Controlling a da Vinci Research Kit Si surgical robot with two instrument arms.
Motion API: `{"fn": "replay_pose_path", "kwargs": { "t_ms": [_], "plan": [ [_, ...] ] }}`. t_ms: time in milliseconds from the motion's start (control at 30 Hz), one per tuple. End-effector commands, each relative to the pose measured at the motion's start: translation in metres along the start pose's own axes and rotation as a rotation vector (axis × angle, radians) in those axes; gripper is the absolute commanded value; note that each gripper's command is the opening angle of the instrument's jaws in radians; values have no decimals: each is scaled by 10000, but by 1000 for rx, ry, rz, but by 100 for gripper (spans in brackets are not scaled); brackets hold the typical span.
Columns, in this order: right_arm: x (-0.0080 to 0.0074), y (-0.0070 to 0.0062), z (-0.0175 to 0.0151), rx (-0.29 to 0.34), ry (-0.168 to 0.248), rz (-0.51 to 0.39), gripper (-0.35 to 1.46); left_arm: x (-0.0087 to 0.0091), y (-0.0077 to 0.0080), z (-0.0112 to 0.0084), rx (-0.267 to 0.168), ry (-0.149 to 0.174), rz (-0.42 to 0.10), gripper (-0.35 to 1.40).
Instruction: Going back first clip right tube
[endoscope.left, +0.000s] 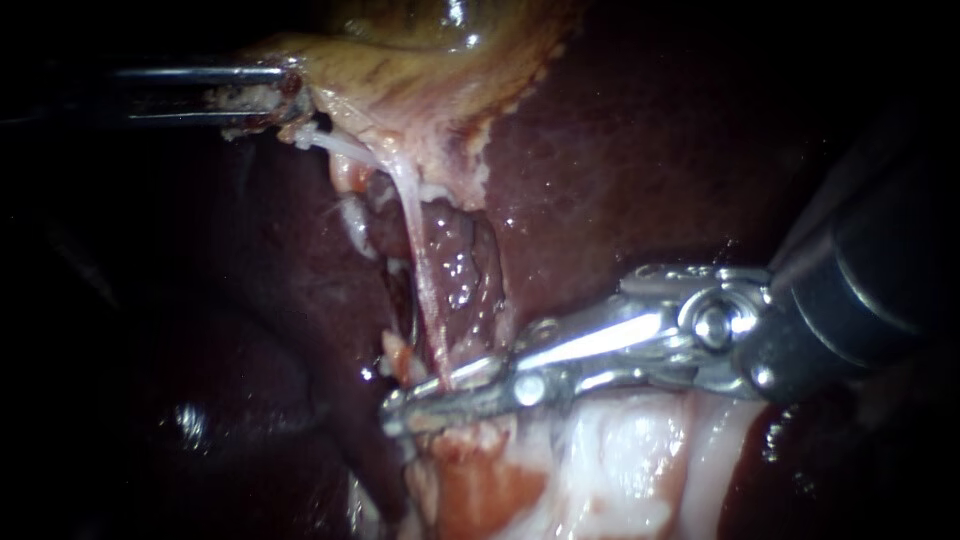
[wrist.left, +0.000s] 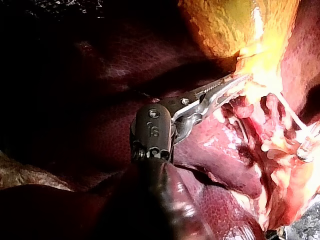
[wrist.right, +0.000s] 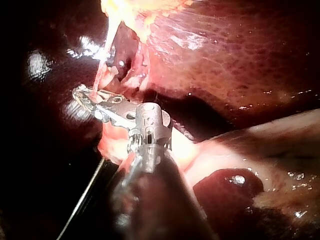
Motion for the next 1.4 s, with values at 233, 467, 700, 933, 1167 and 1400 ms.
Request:
{"fn": "replay_pose_path", "kwargs": {
  "t_ms": [233, 467, 700, 933, 1167, 1400],
  "plan": [
    [0, 5, 6, 2, 17, -12, 19, 0, 0, 0, 0, 0, 0, -35],
    [-10, 18, 24, -8, 39, -73, 47, 0, 0, 0, 0, 0, 0, -35],
    [-12, 33, 18, -30, 41, -216, 46, -1, -1, 0, 0, 0, 1, -35],
    [-15, 44, 6, -193, 3, -351, 49, -2, -1, 0, 0, 0, 1, -35],
    [-24, 41, -26, -194, -7, -503, 50, -2, -2, -2, -2, 0, 2, -35],
    [-37, 34, -86, -216, -5, -625, 50, -2, -2, -3, -2, -1, 2, -35]
  ]
}}
